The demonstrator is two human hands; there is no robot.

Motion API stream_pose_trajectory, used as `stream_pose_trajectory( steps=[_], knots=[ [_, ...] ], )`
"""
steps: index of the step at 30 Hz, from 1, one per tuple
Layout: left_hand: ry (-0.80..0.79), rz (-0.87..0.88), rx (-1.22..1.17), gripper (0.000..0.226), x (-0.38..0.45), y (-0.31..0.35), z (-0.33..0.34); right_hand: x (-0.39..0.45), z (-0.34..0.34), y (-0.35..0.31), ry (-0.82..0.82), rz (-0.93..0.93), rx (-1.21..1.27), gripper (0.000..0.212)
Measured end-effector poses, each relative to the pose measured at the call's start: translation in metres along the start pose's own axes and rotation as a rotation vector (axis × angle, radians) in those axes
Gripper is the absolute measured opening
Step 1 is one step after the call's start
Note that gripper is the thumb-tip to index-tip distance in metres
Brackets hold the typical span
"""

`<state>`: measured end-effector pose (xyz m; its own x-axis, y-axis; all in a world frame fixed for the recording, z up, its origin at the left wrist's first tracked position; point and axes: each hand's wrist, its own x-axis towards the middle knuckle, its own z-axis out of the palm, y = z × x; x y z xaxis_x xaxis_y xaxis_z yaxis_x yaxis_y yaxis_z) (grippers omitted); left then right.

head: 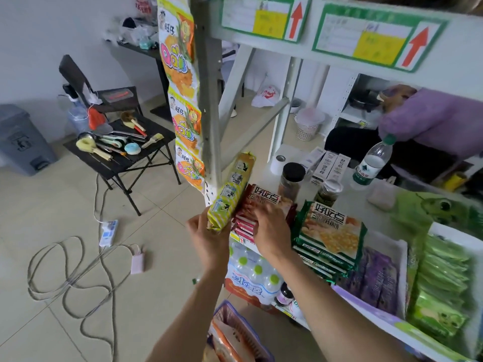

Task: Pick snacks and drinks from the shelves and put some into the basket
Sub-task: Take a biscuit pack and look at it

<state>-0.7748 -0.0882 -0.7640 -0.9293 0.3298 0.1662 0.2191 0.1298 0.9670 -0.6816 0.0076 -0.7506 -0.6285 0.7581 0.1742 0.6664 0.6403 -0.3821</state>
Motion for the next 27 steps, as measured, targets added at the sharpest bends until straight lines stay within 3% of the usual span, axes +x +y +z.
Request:
stream_pose_trajectory(
  steps=[12,16,21,27],
  knots=[
    [-0.123,-0.198,-0.041,0.054,0.017,-0.058,0.035,0.001,0.004,0.005,0.025,-0.015,-0.02,0.028],
    [-0.177,-0.293,0.044,0.05,0.021,-0.066,0.037,0.001,0.003,0.004,0.023,-0.014,-0.023,0.028],
    [-0.232,-0.231,0.188,0.053,0.019,-0.066,0.032,0.002,0.001,0.002,-0.002,-0.006,-0.045,0.028],
    [-0.231,-0.249,0.155,0.044,0.011,-0.069,0.034,0.0,-0.001,0.001,0.001,-0.015,-0.046,0.028]
  ],
)
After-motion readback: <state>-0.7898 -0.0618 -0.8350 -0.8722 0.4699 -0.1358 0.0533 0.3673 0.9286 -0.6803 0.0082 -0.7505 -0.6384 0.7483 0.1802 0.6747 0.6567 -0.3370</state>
